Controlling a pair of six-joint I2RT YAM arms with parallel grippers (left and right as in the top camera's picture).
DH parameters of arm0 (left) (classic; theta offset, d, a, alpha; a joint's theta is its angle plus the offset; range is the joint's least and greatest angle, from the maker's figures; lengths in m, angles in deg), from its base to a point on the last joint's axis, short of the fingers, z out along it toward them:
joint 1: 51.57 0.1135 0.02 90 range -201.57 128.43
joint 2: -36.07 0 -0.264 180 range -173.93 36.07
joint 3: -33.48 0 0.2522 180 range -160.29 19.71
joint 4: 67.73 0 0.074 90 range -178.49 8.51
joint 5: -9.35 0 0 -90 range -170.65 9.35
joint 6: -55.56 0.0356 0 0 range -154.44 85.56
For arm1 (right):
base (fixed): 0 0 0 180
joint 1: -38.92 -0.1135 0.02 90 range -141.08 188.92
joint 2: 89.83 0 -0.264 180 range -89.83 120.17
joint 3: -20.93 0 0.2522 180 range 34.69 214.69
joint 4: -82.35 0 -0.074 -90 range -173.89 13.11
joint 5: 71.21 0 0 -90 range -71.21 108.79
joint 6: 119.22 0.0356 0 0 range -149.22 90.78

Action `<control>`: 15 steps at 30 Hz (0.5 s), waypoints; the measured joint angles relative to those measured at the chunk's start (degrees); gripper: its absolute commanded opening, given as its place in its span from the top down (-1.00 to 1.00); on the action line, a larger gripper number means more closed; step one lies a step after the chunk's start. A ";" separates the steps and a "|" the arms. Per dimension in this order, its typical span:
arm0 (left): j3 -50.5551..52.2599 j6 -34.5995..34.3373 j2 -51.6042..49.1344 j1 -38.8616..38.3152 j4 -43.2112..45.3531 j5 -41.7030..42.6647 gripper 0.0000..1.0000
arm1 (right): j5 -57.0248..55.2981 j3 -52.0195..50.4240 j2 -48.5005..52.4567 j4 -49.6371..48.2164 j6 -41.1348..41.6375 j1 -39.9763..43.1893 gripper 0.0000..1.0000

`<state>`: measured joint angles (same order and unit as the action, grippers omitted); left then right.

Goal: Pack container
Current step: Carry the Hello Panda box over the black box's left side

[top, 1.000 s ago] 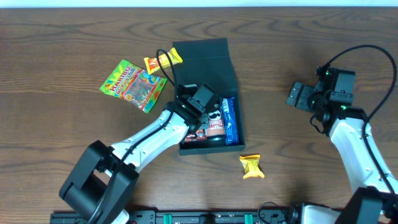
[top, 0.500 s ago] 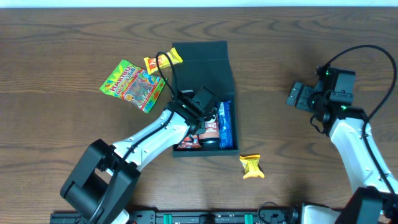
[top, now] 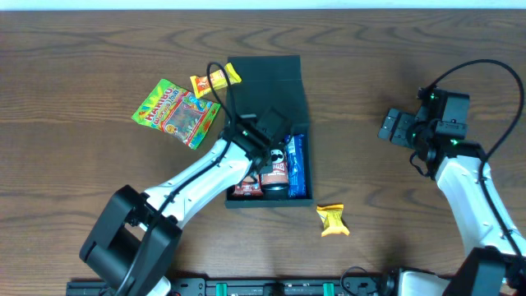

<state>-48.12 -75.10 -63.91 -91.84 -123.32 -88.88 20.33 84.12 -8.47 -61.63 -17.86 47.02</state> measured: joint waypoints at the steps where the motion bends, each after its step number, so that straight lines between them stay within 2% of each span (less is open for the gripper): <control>1: -1.16 0.24 0.00 0.00 -0.70 0.00 -0.22 | 0.00 0.00 0.00 0.00 0.00 0.00 -0.98; 4: -4.61 0.70 0.02 0.00 -1.95 -0.13 -0.20 | 0.00 0.00 0.00 0.00 0.00 0.00 -0.99; 8: -6.14 1.40 0.02 -0.02 -1.84 -0.09 0.03 | 0.00 0.00 0.00 0.00 0.00 0.00 -0.99; 11: -6.14 1.68 0.02 -0.02 -1.38 0.68 0.45 | 0.00 0.00 0.00 0.00 0.00 0.00 -0.98; 15: -6.14 2.27 0.02 -0.28 2.93 5.18 0.88 | 0.00 0.00 0.00 0.00 0.00 0.00 -0.99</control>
<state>-54.26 -72.83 -63.89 -92.13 -120.39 -83.70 20.33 84.12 -8.47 -61.63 -17.86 47.02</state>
